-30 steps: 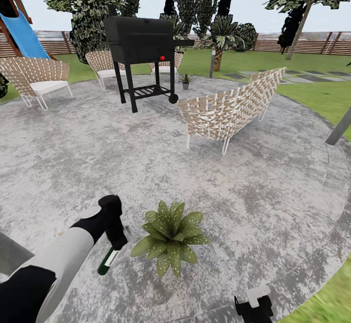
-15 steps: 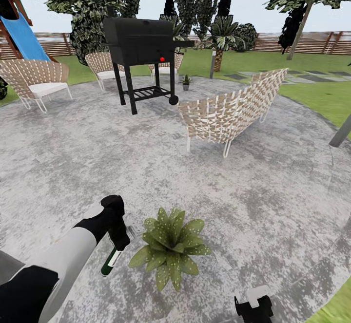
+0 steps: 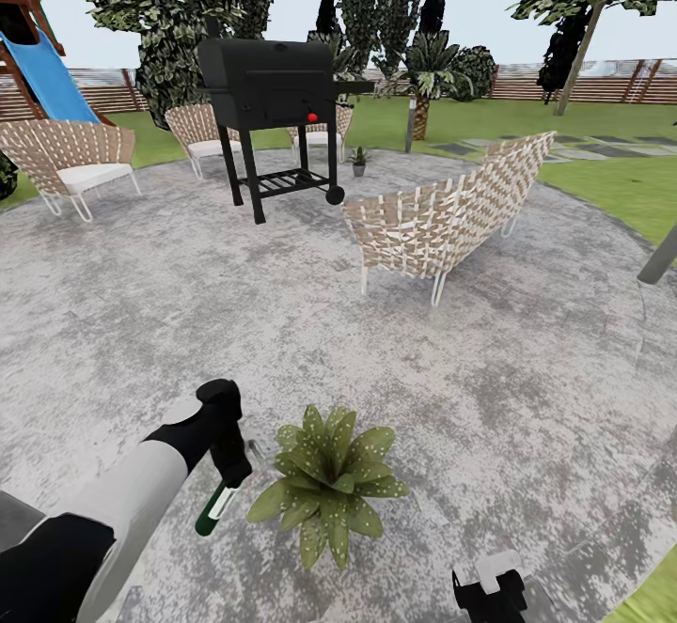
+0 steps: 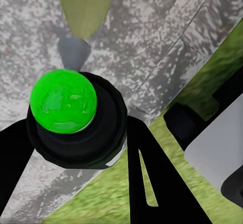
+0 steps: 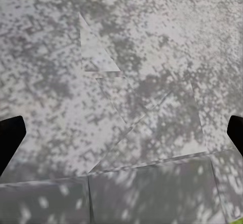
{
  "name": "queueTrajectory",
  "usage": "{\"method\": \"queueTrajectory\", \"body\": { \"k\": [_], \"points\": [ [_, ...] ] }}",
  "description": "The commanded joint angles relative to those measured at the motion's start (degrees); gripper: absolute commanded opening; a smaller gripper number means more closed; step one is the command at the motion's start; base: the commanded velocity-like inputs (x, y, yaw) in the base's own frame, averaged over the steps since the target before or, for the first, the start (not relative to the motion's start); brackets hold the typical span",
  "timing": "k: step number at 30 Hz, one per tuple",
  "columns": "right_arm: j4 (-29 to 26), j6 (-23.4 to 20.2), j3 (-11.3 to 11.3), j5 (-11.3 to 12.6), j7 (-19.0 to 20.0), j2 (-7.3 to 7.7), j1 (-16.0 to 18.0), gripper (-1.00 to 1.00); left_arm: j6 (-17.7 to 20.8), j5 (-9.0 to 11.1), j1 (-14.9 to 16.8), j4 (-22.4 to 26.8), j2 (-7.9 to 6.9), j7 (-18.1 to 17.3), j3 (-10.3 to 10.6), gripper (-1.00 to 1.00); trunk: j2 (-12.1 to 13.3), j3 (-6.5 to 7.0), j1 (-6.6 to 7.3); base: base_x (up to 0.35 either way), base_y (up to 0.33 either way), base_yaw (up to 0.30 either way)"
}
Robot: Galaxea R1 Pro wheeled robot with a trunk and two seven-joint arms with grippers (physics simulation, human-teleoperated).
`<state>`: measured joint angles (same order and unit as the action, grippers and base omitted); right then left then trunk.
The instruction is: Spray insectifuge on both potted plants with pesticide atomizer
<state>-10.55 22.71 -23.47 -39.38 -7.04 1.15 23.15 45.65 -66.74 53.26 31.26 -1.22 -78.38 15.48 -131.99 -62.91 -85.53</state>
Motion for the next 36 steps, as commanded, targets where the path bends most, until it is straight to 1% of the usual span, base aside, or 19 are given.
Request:
{"method": "queueTrajectory", "body": {
  "k": [1, 4, 7, 9, 11, 12, 13, 15, 17, 18, 20, 23, 26, 27, 28, 29, 33, 34, 36],
  "points": [
    [0.1, 0.2, -0.4, -0.6, -0.3, -0.01, 0.0, 1.0, 0.6, -0.2, 0.0, 0.1, -0.18, -0.5, 0.3, -1.0, 0.0, -0.05, 0.01, 0.0, 0.0, 0.0],
    [0.1, 0.2, -0.4, -0.6, -0.3, -0.01, 0.1, 1.0, 0.5, -0.3, -0.1, 0.1, -0.92, -0.4, 0.3, -1.0, 0.0, -0.05, 0.01, 0.0, 0.0, 0.0],
    [0.1, 0.2, -0.4, -0.6, -0.3, -0.01, 0.1, 1.0, 0.7, -0.3, 0.7, 0.3, -0.73, -0.5, 0.1, -1.0, 0.0, -0.05, 0.01, 0.0, 0.0, 0.0],
    [0.1, 0.2, -0.4, -0.6, -0.3, -0.01, 0.1, 1.0, 1.0, -0.3, 1.1, 0.7, -0.19, -0.5, 0.0, -1.0, 0.0, -0.05, 0.01, 0.0, 0.0, 0.0],
    [0.1, 0.2, -0.4, -0.6, -0.3, -0.01, 0.1, 1.0, 1.2, -0.2, 1.3, 0.9, -0.24, -0.5, 0.0, -1.0, 0.0, -0.05, 0.01, 0.0, 0.0, 0.0],
    [0.1, 0.2, -0.4, -0.6, -0.3, -0.01, 0.1, 1.0, 1.2, -0.2, 1.2, 0.8, -0.52, -0.5, -0.1, -1.0, 0.0, -0.05, 0.01, 0.0, 0.0, 0.0],
    [0.1, 0.2, -0.4, -0.6, -0.3, -0.01, 0.1, 1.0, 1.1, -0.2, 1.0, 0.7, -0.85, -0.4, -0.2, -1.0, 0.0, -0.05, 0.01, 0.0, 0.0, 0.0],
    [0.1, 0.2, -0.4, -0.6, -0.3, -0.01, 0.1, 1.0, 0.7, -0.2, 0.6, 0.4, -1.97, -0.4, -0.2, -1.0, 0.0, -0.05, 0.01, 0.0, 0.0, 0.0],
    [0.1, 0.2, -0.4, -0.6, -0.3, -0.01, 0.1, 1.0, 0.5, 0.1, 0.3, 0.1, -3.81, -0.4, -0.3, -1.0, 0.0, -0.05, 0.01, 0.0, 0.0, 0.0],
    [0.1, 0.2, -0.4, -0.6, -0.3, -0.01, 0.1, 1.0, 0.4, 0.4, -0.3, 0.0, -5.0, -0.4, -0.3, -1.0, 0.0, -0.05, 0.01, 0.0, 0.0, 0.0],
    [0.1, 0.2, -0.4, -0.6, -0.3, -0.01, 0.1, 1.0, 0.4, 0.5, -1.6, 0.0, -5.47, -0.2, -0.3, -1.0, 0.0, -0.05, 0.01, 0.0, 0.0, 0.0],
    [0.1, 0.2, -0.4, -0.6, -0.3, -0.01, 0.1, 1.0, 0.4, 0.6, -3.8, 0.0, -5.48, 0.2, -0.3, -1.0, 0.0, -0.05, 0.01, 0.0, 0.0, 0.0],
    [0.1, 0.2, -0.4, -0.6, -0.3, -0.01, 0.1, 1.0, 0.4, 1.3, -5.4, 0.0, -5.07, 0.4, -0.4, -1.0, 0.0, -0.05, 0.01, 0.0, 0.0, 0.0],
    [0.1, 0.2, -0.4, -0.6, -0.3, -0.01, 0.1, 1.0, 0.4, 1.8, -5.8, 0.0, -4.9, 0.4, -0.3, -1.0, 0.0, -0.05, 0.01, 0.0, 0.0, 0.0],
    [0.1, 0.2, -0.4, -0.6, -0.3, -0.01, 0.1, 1.0, 0.4, 3.1, -6.2, 0.0, -4.52, 0.5, -0.3, -1.0, 0.0, -0.05, 0.01, 0.0, 0.0, 0.0],
    [0.1, 0.2, -0.4, -0.6, -0.3, -0.01, 0.1, 1.0, 0.5, 3.9, -6.3, 0.2, -4.28, 0.5, -0.3, -1.0, 0.0, -0.05, 0.01, 0.0, 0.0, 0.0],
    [0.1, 0.2, -0.4, -0.6, -0.3, -0.01, 0.1, 1.0, 0.5, 4.1, -6.4, 0.5, -2.4, 0.5, -0.4, -1.0, 0.0, -0.05, 0.01, 0.0, 0.0, 0.0],
    [0.1, 0.2, -0.4, -0.6, -0.3, -0.01, 0.1, 1.0, 0.4, 4.1, -6.5, 0.2, -2.25, 0.5, -0.3, -1.0, 0.0, -0.05, 0.01, 0.0, 0.0, 0.0],
    [0.1, 0.2, -0.4, -0.6, -0.3, -0.01, 0.1, 1.0, 0.3, 4.1, -7.1, 0.1, -2.45, 0.5, -0.3, -1.0, 0.0, -0.05, 0.01, 0.0, 0.0, 0.0]
  ]
}}
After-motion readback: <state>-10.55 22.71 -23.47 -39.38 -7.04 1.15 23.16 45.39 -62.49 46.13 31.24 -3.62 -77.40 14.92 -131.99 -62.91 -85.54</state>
